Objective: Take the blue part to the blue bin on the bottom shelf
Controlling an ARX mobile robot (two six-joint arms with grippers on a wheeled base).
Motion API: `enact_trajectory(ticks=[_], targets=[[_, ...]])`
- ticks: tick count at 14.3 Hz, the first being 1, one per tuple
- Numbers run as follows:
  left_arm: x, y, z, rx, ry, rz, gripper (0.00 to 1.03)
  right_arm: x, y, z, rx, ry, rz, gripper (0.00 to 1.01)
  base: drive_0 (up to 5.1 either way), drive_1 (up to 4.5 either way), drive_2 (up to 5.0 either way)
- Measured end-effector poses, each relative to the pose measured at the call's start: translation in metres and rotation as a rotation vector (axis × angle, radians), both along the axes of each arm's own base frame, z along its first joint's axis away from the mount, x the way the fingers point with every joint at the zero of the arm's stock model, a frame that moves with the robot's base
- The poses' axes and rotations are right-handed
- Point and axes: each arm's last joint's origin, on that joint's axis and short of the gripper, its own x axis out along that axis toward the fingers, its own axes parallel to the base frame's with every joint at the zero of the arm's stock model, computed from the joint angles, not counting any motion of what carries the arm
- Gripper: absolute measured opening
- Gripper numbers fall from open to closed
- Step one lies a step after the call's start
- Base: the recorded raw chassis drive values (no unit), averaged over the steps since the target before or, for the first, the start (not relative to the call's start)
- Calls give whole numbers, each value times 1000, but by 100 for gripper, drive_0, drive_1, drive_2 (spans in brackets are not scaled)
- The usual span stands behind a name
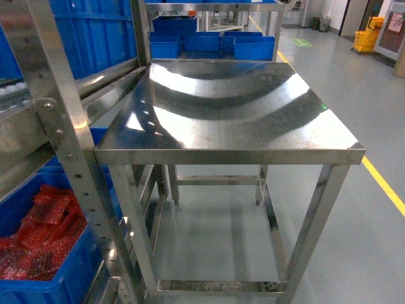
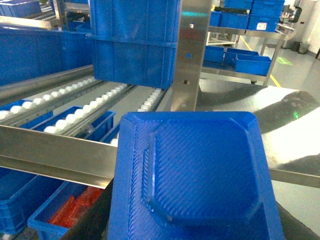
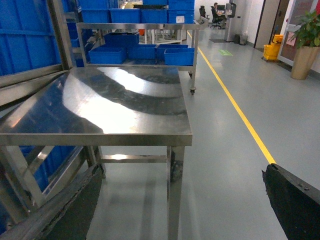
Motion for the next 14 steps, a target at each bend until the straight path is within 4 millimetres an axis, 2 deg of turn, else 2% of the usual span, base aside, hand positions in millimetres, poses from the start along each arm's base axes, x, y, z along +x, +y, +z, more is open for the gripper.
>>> enact_trajectory(ticks=[14], targets=[[0, 0, 0, 0, -1, 0, 43, 0, 0, 0, 0, -2, 0, 98, -495, 237, 237]])
